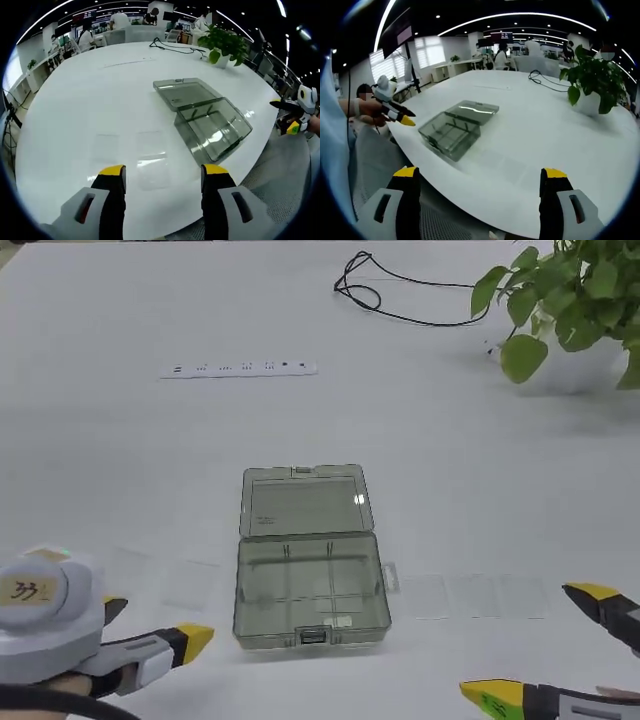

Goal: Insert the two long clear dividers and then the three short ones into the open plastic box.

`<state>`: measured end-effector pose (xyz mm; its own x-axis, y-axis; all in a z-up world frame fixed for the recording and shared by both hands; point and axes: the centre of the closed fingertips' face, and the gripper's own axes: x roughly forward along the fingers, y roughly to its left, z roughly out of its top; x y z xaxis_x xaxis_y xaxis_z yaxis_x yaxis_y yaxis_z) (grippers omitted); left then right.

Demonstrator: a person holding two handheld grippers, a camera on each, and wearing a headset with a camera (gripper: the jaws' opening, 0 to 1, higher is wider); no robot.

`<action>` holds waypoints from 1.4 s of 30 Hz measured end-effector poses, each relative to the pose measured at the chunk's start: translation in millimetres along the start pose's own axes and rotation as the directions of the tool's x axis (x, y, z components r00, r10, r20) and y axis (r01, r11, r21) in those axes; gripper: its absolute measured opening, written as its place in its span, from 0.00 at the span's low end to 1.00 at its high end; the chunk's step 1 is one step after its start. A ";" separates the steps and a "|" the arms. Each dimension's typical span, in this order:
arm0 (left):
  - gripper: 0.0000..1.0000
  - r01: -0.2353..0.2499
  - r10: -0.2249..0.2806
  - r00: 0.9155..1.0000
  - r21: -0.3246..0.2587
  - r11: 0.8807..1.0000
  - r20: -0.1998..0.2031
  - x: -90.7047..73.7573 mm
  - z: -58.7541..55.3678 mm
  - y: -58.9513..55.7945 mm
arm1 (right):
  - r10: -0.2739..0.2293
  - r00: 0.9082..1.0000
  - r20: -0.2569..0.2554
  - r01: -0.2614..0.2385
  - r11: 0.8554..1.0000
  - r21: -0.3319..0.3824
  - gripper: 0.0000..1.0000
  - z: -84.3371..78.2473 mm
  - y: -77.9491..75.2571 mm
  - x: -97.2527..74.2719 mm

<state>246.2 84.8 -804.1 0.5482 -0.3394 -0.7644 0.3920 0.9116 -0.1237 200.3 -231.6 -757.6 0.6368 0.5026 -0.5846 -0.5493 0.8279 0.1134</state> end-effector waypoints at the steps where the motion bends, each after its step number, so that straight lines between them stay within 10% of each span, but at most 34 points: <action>1: 0.54 -0.011 0.011 1.000 0.012 1.000 0.004 1.3 1.0 1.5 | 0.000 1.000 0.000 0.000 1.000 0.003 1.00 -0.3 -0.2 0.3; 19: 0.45 -0.041 0.045 0.986 0.034 0.999 -0.159 21.5 -24.9 6.2 | 0.001 1.000 -0.007 -0.001 1.000 0.008 1.00 -3.6 -2.2 0.7; 42: 0.33 -0.071 0.096 0.962 0.107 0.992 -0.255 30.7 -32.4 17.1 | 0.003 1.000 0.001 -0.003 1.000 0.015 1.00 -3.1 0.8 3.3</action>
<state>245.7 97.5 -850.2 0.3767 -0.1796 -0.9088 0.4291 0.9033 -0.0006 200.3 -230.0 -761.9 0.6361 0.5053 -0.5832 -0.5428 0.8302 0.1271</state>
